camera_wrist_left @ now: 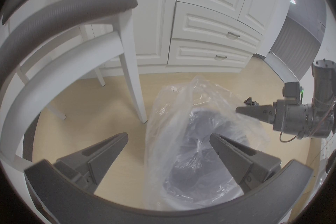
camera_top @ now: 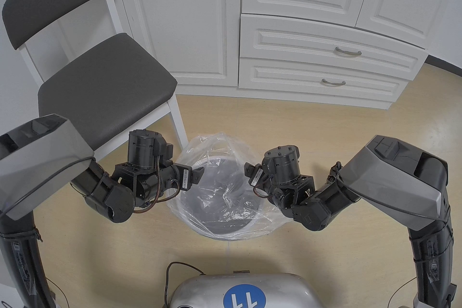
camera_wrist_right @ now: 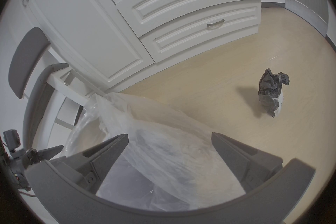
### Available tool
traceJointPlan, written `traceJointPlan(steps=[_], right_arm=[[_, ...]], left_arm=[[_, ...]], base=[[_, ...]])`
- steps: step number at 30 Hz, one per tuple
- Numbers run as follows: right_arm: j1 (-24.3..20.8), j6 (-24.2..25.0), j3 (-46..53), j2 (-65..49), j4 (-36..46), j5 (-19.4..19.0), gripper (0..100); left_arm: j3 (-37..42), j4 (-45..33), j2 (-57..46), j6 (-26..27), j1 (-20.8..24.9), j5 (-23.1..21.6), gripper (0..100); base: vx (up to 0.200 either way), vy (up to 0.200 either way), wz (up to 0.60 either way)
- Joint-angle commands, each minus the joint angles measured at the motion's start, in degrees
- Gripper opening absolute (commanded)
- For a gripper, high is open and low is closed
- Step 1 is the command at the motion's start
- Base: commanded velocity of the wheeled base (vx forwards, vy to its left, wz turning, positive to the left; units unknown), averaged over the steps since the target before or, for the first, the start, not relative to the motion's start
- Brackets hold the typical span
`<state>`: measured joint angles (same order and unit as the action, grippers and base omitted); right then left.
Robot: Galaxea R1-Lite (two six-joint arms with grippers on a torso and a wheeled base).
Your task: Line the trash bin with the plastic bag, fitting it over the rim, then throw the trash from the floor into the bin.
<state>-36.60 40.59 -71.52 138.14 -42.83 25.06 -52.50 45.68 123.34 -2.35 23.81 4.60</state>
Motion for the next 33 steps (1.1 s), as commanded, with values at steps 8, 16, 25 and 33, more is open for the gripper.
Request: traceJointPlan(steps=[8, 16, 25, 33], right_arm=[[1.8, 0.1, 0.6, 2.8, -4.5, 0.7, 100], [2.9, -0.2, -0.1, 4.9, -6.5, 0.8, 100], [5.0, -0.1, -3.2, 10.5, -13.2, 3.0, 100], [5.4, -1.8, -4.9, 12.8, -16.5, 2.5, 100]], left_arm=[[-1.3, 0.4, 3.2, 0.0, -3.1, -0.1, 100], [-3.0, 1.3, 3.9, -0.2, -5.0, 0.1, 100], [-4.3, 5.7, 6.6, -0.3, -5.7, 0.3, 100], [-5.9, 6.1, 8.2, -0.3, -6.6, 0.4, 100]], base=[[0.0, 0.0, 0.0], [0.0, 0.0, 0.0], [0.0, 0.0, 0.0], [0.0, 0.0, 0.0]])
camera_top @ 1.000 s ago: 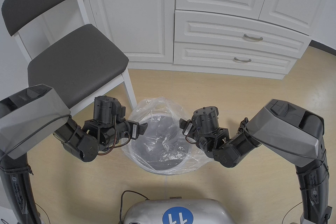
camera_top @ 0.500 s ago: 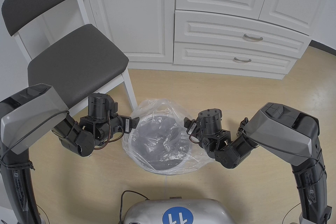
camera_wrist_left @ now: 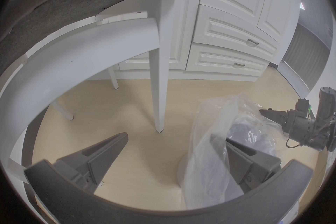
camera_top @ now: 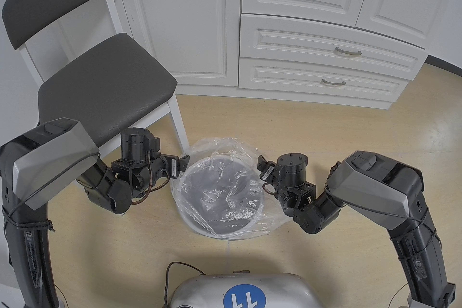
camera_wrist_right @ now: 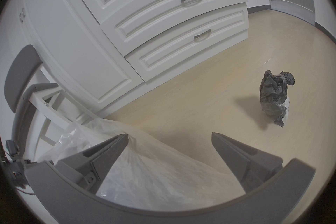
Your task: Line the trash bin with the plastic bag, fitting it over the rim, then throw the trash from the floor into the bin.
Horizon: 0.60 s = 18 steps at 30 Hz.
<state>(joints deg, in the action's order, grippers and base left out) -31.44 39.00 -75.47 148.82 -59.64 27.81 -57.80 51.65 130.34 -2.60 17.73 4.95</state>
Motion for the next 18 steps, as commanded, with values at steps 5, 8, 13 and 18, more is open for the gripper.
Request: traceJointPlan(steps=[5, 8, 13, 18], right_arm=[[0.2, -0.3, -0.8, 2.8, 0.4, -0.4, 100], [0.2, -0.3, -1.2, 2.8, 0.2, -0.5, 100], [0.8, -0.2, -2.5, 3.2, 0.0, -0.6, 100], [1.3, -0.3, -3.1, 3.6, 0.4, -0.6, 100]], left_arm=[[-1.6, 0.1, 1.8, 0.0, -1.1, 0.1, 100], [-2.1, 0.1, 2.2, -0.1, -1.3, 0.1, 100], [-2.5, 0.1, 3.2, -0.1, -1.4, 0.1, 100], [-4.0, 1.0, 5.5, -0.1, -2.1, 0.1, 100]], base=[[0.0, 0.0, 0.0], [0.0, 0.0, 0.0], [0.0, 0.0, 0.0], [0.0, 0.0, 0.0]])
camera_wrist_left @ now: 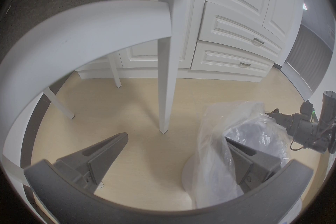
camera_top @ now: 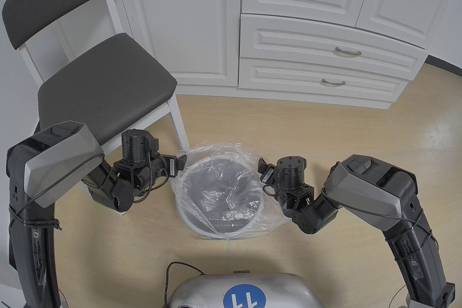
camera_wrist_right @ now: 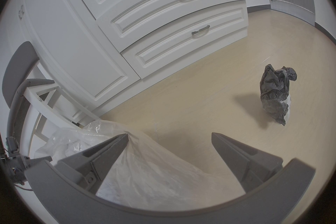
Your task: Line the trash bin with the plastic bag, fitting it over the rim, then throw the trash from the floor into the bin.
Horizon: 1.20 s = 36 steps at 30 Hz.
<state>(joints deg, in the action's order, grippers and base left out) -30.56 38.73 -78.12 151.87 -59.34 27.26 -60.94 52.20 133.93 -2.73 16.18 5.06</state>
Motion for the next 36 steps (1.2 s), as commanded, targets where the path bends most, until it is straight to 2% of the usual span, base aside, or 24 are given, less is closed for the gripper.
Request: traceJointPlan(steps=[1, 24, 29, 36], right_arm=[[0.4, -0.1, -0.5, 0.5, 0.1, -0.1, 100], [1.4, 0.0, -1.5, 2.1, 0.5, -1.5, 100], [1.4, -0.1, -1.8, 2.1, 3.8, -1.5, 100], [1.3, -0.1, -1.8, 2.2, 3.9, -1.4, 100]], left_arm=[[-0.8, 0.5, 2.1, 0.0, -0.6, 0.0, 100], [-4.3, 0.1, 7.3, -0.3, -2.1, 0.0, 100], [-3.2, -0.5, 7.9, 0.3, -2.0, 0.0, 100], [-3.6, -4.2, 7.9, 0.3, -2.2, 0.0, 100]], base=[[0.0, 0.0, 0.0], [0.0, 0.0, 0.0], [0.0, 0.0, 0.0], [0.0, 0.0, 0.0]])
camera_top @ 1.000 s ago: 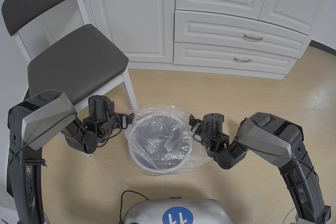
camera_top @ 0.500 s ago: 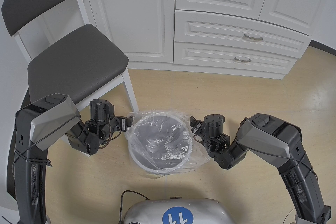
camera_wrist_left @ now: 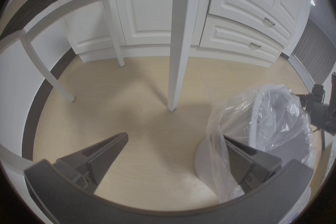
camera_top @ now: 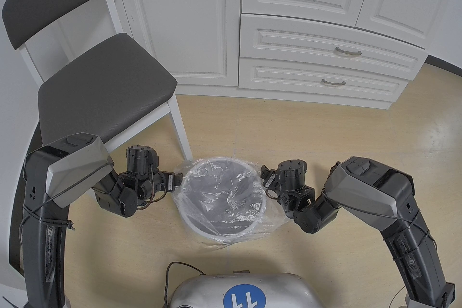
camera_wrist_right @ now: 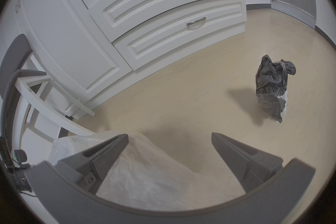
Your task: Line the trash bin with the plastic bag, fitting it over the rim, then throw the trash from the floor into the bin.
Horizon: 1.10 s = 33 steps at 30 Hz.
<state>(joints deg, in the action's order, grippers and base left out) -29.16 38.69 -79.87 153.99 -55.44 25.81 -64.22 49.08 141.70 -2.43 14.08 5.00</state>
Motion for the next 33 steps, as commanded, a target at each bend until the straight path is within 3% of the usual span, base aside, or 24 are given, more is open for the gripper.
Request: traceJointPlan(steps=[1, 13, 20, 25, 27, 33], right_arm=[[0.0, 0.0, 0.0, 0.1, 0.0, 0.0, 100], [-0.2, 0.0, 0.6, -1.0, -0.5, 0.0, 100], [-0.5, 0.0, 0.9, -0.7, -0.9, 0.0, 100], [-0.5, 0.0, 0.9, -0.4, -0.9, 0.0, 100], [-0.6, 0.0, 0.9, -0.3, -0.9, 0.0, 100], [-0.6, 0.0, 1.1, -0.2, -0.9, 0.0, 100]], left_arm=[[-0.3, -1.1, 0.2, 0.0, -0.2, 0.0, 100], [2.3, -0.2, -2.4, 0.1, -0.9, -0.8, 100], [8.6, -0.2, -10.0, 0.1, -0.7, -8.5, 100], [10.4, 0.2, -12.3, 0.3, -0.9, -9.6, 100], [11.0, 0.2, -12.7, 1.3, -1.2, -9.6, 100], [13.9, 0.1, -12.2, 11.5, -4.1, -9.8, 100]], base=[[0.0, 0.0, 0.0], [0.0, 0.0, 0.0], [0.0, 0.0, 0.0], [0.0, 0.0, 0.0], [0.0, 0.0, 0.0], [0.0, 0.0, 0.0]])
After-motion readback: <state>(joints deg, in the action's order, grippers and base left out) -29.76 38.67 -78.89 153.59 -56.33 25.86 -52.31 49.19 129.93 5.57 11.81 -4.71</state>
